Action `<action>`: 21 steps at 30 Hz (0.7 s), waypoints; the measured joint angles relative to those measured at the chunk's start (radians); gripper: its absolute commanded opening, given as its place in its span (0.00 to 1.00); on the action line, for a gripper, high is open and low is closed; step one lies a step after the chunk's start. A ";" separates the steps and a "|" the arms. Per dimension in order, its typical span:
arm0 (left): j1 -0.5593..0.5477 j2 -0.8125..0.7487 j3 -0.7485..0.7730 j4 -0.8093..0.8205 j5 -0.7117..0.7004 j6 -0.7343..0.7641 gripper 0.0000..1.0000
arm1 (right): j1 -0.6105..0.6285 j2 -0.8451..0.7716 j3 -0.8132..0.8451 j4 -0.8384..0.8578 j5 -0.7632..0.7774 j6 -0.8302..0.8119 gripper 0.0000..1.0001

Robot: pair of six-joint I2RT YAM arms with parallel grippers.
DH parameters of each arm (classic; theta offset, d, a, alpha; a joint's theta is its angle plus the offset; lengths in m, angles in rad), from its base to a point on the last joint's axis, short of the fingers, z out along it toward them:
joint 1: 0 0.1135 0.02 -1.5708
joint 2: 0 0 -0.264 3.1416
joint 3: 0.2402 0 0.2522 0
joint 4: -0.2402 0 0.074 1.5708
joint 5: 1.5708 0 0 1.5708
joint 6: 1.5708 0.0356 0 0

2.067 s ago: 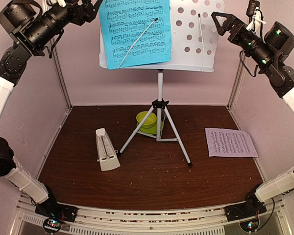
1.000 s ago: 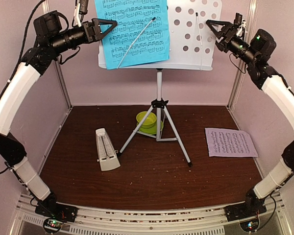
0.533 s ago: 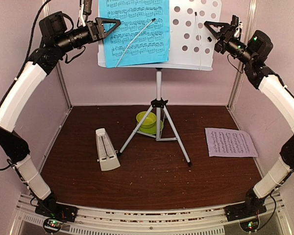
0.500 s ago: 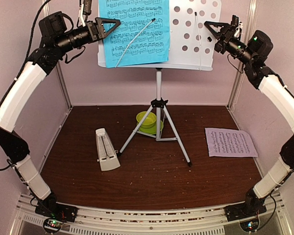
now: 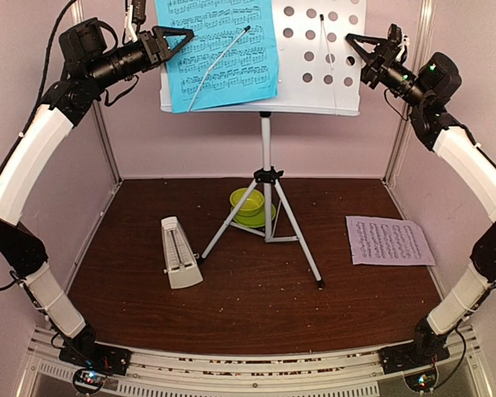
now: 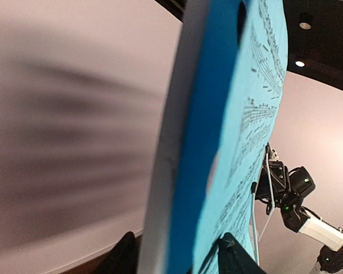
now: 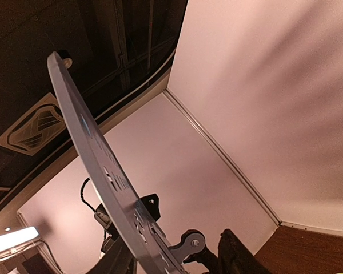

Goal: Set up the instrument practice props

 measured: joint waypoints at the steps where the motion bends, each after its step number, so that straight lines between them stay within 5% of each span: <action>1: 0.001 0.000 0.000 0.000 0.000 -0.005 0.43 | 0.000 0.000 0.000 0.006 -0.003 0.009 0.45; 21: 0.001 0.002 -0.011 0.020 0.068 -0.064 0.20 | -0.015 -0.076 -0.090 0.017 -0.006 0.031 0.18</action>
